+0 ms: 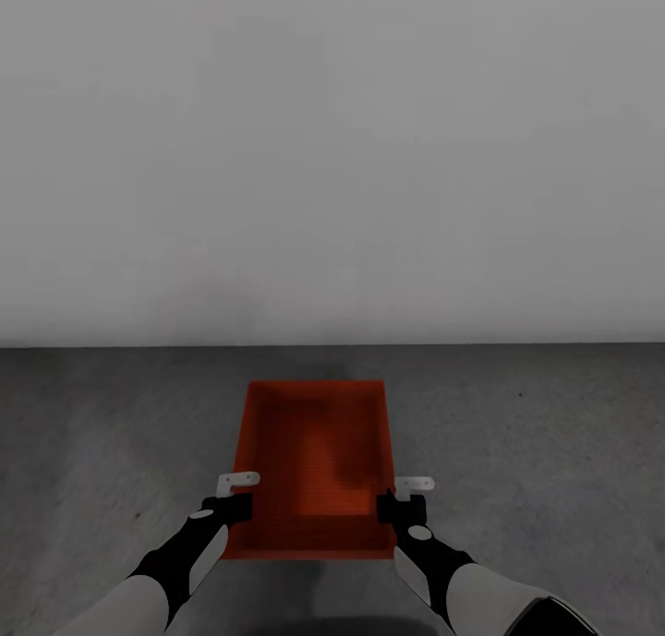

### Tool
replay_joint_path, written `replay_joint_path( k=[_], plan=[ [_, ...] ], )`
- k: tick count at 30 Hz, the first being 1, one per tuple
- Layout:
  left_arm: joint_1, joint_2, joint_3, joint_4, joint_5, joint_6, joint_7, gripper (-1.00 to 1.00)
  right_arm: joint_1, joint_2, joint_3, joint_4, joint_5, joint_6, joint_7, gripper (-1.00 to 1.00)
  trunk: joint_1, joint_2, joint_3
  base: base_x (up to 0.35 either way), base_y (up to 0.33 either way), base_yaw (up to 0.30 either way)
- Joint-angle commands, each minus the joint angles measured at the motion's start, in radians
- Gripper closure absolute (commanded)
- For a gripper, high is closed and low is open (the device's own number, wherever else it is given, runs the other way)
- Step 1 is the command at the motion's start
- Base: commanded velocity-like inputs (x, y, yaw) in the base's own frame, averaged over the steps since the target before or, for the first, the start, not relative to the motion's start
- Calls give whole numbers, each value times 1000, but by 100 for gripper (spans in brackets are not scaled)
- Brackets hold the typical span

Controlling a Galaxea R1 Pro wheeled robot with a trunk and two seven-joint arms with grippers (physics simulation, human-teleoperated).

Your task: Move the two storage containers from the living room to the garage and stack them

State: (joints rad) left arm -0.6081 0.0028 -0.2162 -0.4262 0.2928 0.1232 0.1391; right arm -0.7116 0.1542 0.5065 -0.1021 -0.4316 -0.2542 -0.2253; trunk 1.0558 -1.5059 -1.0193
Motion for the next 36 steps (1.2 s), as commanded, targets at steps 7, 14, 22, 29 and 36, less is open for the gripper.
replay_joint_path(
  k=[7, 14, 22, 29, 36],
  plan=[
    [-1, 2, 59, -2, 7, 7, 14, 100, 0, -16, -29, 13, -15, -7, -2, -100, 0, 0, -1, 0, 0, 0],
    [-1, 1, 60, 34, 7, 7, 13, -100, 0, -16, -29, 13, -15, -7, -2, -100, 0, 0, -1, 0, 0, 0],
    [-1, 2, 58, 24, 6, 6, 13, -100, 0, -16, -29, 13, -15, -8, -2, -100, 0, 0, -1, 0, 0, 0],
    [-1, 2, 59, 23, 6, 6, 13, -100, 0, -16, -29, 13, -15, -7, -2, -100, 0, 0, -1, 0, 0, 0],
    [-1, 2, 58, 24, 6, 5, 13, -100, 0, -16, -29, 13, -15, -7, -2, -100, -4, 7, 3, 0, 0, 0]
  ],
)
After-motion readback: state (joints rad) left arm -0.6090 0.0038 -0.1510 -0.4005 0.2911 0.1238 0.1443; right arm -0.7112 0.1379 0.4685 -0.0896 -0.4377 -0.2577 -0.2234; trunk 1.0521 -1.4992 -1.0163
